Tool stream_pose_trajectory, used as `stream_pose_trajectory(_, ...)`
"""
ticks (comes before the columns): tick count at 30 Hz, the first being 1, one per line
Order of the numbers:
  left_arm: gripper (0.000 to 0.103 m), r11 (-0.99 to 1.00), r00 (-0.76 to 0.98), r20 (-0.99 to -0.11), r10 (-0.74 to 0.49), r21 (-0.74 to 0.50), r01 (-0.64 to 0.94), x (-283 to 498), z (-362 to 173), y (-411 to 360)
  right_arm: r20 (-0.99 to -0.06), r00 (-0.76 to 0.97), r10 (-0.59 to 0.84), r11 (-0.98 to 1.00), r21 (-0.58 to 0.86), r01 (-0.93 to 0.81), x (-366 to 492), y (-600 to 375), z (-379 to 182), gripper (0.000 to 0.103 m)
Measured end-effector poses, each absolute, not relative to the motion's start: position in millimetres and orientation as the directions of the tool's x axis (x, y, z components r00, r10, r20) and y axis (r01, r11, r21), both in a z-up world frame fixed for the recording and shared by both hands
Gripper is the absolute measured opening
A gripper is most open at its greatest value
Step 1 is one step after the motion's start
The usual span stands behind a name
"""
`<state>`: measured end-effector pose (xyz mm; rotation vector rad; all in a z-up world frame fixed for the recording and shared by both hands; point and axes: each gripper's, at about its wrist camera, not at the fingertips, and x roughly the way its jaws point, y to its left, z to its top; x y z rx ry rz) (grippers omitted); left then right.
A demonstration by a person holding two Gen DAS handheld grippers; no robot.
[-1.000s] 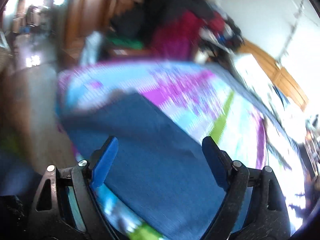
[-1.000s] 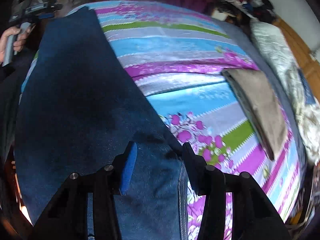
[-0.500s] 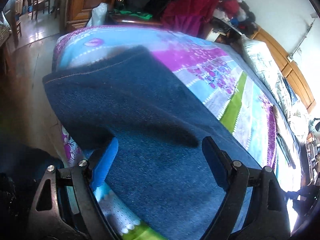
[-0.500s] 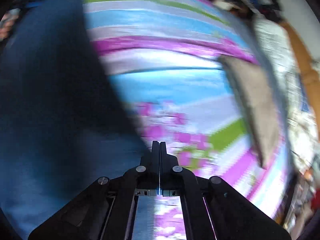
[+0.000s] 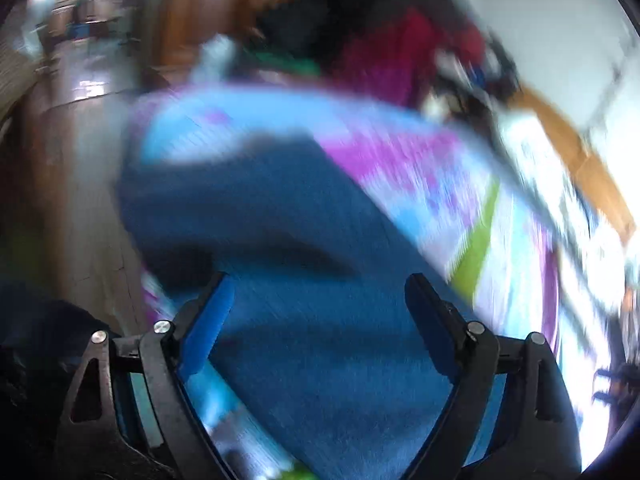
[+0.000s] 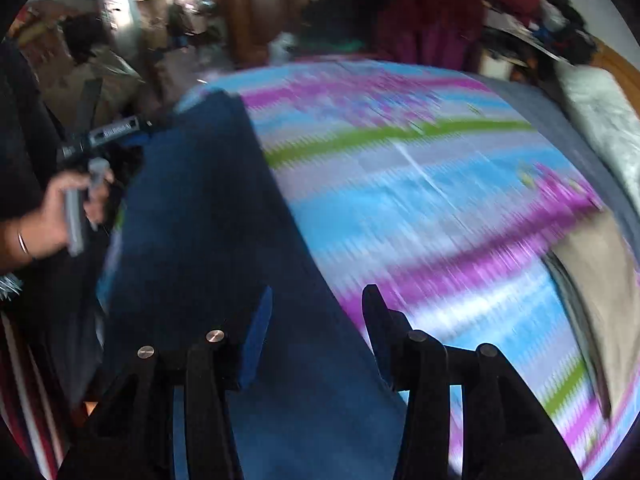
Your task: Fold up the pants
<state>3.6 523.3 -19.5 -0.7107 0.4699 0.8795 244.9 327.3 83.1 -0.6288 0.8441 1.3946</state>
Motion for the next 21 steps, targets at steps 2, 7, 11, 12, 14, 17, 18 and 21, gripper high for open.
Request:
stream_pose_trajectory(2, 0.088, 0.351, 0.538, -0.62, 0.571, -0.408, -0.843, -18.3, -16.5, 534.5, -0.787, -0.16, 0.596, -0.026, 0.18, -0.983, 233.3, 389.6, 85.4, 0.049)
stream_pose_trajectory(7, 0.088, 0.168, 0.444, -0.649, 0.618, -0.443, -0.881, -64.6, -34.8, 542.5, -0.764, -0.321, 0.56, -0.215, 0.24, -0.947, 207.7, 540.4, 75.0, 0.05)
stream_pose_trajectory(11, 0.088, 0.139, 0.434, -0.658, 0.616, -0.451, -0.882, -71.7, -44.8, 560.5, -0.763, -0.374, 0.528, -0.278, 0.261, -0.924, 194.8, 624.8, 57.0, 0.05)
stream_pose_trajectory(12, 0.088, 0.124, 0.433, -0.65, 0.625, -0.465, -0.877, -75.1, -46.0, 564.3, -0.772, -0.374, 0.514, -0.278, 0.262, -0.924, 191.8, 640.3, 50.4, 0.05)
stream_pose_trajectory(14, 0.088, 0.098, 0.438, -0.635, 0.637, -0.497, -0.862, -79.8, -48.2, 574.6, -0.792, -0.367, 0.488, -0.272, 0.261, -0.926, 188.9, 665.0, 35.8, 0.05)
stream_pose_trajectory(17, 0.088, 0.112, 0.477, -0.632, 0.611, -0.528, -0.842, -80.2, -55.0, 585.7, -0.804, -0.391, 0.447, -0.268, 0.297, -0.916, 176.0, 689.1, 20.7, 0.048)
stream_pose_trajectory(18, 0.088, 0.123, 0.488, -0.632, 0.602, -0.53, -0.839, -78.5, -56.6, 586.8, -0.802, -0.406, 0.439, -0.265, 0.317, -0.911, 174.1, 692.6, 16.2, 0.046)
stream_pose_trajectory(21, 0.088, 0.175, 0.513, -0.633, 0.58, -0.518, -0.837, -72.0, -59.1, 584.5, -0.802, -0.389, 0.453, -0.274, 0.289, -0.917, 163.2, 688.0, 14.6, 0.01)
